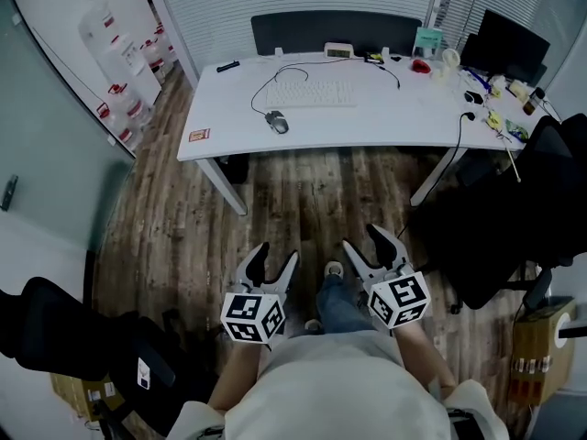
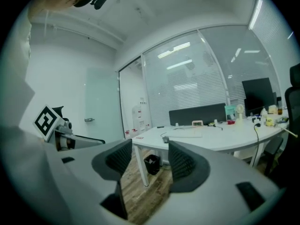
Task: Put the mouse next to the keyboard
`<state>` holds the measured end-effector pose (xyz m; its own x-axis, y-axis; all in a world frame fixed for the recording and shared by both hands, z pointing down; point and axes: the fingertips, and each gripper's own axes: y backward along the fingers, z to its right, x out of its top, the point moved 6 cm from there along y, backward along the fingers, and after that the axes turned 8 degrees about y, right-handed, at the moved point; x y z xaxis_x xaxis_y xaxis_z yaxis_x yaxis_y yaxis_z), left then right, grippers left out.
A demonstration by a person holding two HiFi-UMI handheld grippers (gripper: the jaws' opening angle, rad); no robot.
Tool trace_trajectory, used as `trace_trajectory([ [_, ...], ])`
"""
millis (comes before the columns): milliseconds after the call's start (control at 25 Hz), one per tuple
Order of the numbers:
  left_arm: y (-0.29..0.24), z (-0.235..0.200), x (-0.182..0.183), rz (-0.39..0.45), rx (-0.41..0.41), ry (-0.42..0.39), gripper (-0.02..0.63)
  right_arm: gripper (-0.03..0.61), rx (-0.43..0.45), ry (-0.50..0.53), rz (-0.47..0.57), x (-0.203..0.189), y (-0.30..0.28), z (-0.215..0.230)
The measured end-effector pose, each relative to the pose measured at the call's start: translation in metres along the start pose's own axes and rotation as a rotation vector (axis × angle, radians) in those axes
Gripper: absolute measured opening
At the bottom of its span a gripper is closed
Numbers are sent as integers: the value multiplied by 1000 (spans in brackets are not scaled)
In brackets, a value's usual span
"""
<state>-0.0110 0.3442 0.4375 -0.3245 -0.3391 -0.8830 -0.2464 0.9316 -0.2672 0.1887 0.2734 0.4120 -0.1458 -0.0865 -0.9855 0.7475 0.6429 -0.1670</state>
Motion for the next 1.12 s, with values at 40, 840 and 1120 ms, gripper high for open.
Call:
trace_trajectory([
  [40,-6,-3,3,-1,1,-3,259,255,3,1,0,1,-9,4],
  [840,-161,-56,85,38,81,24,267,314,72,37,-4,31,-163,132],
  [1120,-209,-70,103,67,111,69,267,314,105,28,-15,29,-207,171],
])
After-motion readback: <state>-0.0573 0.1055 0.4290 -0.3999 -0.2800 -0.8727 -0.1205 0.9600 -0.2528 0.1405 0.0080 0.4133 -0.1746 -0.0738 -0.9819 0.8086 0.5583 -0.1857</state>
